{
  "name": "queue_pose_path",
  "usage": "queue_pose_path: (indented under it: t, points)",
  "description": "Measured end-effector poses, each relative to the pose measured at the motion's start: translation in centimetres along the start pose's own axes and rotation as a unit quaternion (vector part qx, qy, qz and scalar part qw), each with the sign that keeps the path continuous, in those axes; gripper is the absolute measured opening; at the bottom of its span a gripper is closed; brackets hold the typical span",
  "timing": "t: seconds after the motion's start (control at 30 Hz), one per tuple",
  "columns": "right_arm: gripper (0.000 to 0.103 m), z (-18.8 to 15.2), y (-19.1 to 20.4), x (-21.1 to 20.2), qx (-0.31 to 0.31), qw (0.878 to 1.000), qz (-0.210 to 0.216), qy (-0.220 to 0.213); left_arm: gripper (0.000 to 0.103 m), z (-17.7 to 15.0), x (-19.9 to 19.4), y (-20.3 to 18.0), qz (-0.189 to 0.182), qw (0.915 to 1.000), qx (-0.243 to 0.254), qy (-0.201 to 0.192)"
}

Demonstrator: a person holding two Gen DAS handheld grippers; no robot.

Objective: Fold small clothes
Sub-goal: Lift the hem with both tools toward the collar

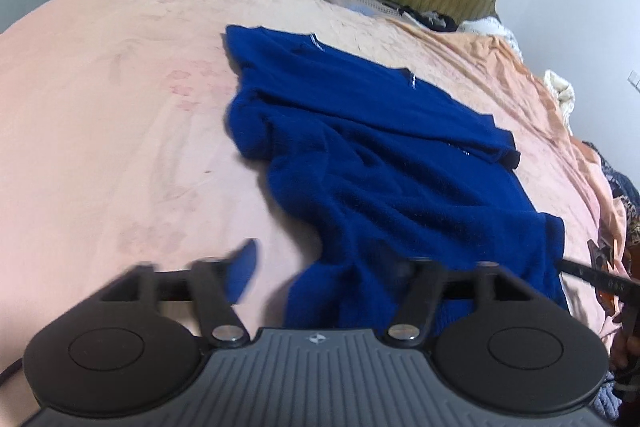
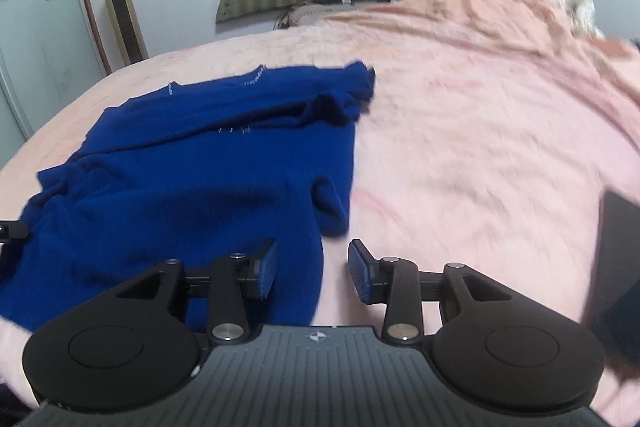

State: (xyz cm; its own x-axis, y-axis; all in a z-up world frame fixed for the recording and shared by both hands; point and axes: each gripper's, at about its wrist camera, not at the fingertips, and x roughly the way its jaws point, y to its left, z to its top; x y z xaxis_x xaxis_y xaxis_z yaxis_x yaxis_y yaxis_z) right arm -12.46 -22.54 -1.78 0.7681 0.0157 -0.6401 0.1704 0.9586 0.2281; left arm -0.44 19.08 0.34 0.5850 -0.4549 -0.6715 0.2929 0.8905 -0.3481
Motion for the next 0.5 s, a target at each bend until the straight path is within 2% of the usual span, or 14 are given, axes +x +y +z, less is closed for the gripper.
queue_pose_path:
  t: [0.17, 0.27, 0.4, 0.43, 0.47, 0.5]
  points:
    - [0.05, -2.3, 0.0, -1.3, 0.019, 0.998, 0.032, 0.042, 0.069, -1.0, -0.4, 0.6, -0.025, 0.9988, 0.01, 0.04]
    - [0.051, -3.2, 1.3, -1.9, 0.012, 0.997, 0.053, 0.052, 0.069, -2.4, -0.5, -0.4, -0.03, 0.9966, 0.05, 0.058]
    - [0.051, -3.9, 4.2, -2.0, -0.048, 0.996, 0.057, 0.055, 0.065, -3.6, -0.2, -2.2, -0.029, 0.9929, 0.101, 0.057]
    - [0.049, -4.0, 4.8, -2.0, -0.064, 0.995, 0.052, 0.052, 0.053, -3.7, -0.1, -2.5, -0.032, 0.9923, 0.105, 0.056]
    - [0.043, -4.0, 5.3, -1.9, -0.078, 0.995, 0.045, 0.048, 0.037, -3.7, -0.1, -2.6, -0.033, 0.9919, 0.108, 0.057]
    - [0.031, -4.1, 5.6, -1.9, -0.085, 0.994, 0.043, 0.045, 0.029, -3.7, 0.0, -2.7, -0.035, 0.9916, 0.108, 0.062]
